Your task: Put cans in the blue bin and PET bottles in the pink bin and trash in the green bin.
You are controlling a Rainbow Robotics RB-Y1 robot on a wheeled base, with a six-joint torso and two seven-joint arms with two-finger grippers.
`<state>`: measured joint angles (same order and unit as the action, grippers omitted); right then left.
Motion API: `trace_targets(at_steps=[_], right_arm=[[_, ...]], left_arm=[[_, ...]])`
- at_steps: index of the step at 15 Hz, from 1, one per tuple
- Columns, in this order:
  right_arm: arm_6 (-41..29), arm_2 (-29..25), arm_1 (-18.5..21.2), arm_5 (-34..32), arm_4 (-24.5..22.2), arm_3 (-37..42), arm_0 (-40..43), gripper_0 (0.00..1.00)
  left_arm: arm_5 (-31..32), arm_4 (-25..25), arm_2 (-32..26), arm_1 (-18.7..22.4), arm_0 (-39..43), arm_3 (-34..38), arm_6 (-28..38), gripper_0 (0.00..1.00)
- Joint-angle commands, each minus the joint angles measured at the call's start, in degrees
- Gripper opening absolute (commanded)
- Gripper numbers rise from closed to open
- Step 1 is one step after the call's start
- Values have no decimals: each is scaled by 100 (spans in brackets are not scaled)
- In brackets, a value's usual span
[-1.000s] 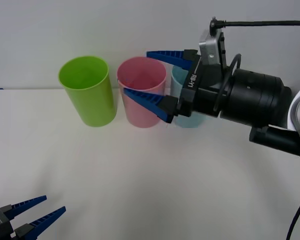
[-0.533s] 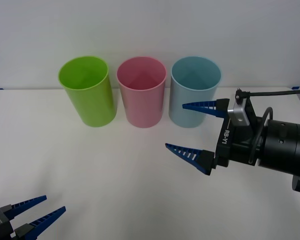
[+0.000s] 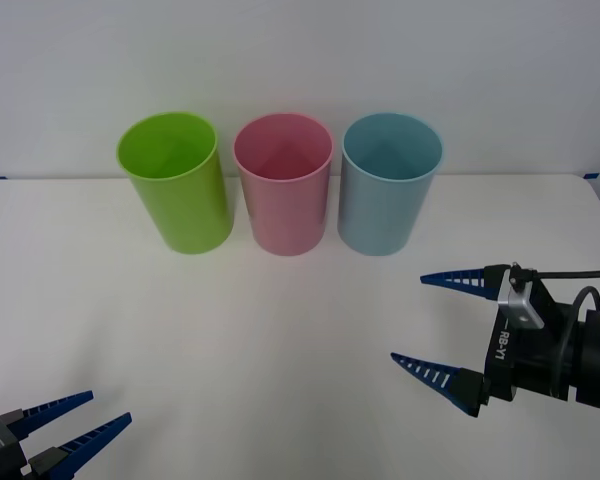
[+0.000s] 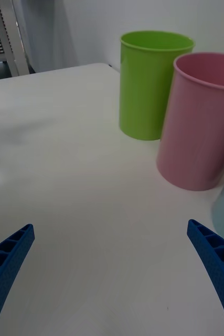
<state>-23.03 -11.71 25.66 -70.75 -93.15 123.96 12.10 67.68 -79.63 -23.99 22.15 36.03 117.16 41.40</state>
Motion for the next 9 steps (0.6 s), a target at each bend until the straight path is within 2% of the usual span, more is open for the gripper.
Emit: trace_targets(at_steps=[1,9], right_arm=[[71,-156,1,-70,-81,-3,179,100],[36,-253,9,-149,-195,-3,337,100]], left_arm=[[0,0,0,0,0,0,0,100],[0,0,0,0,0,0,0,100]])
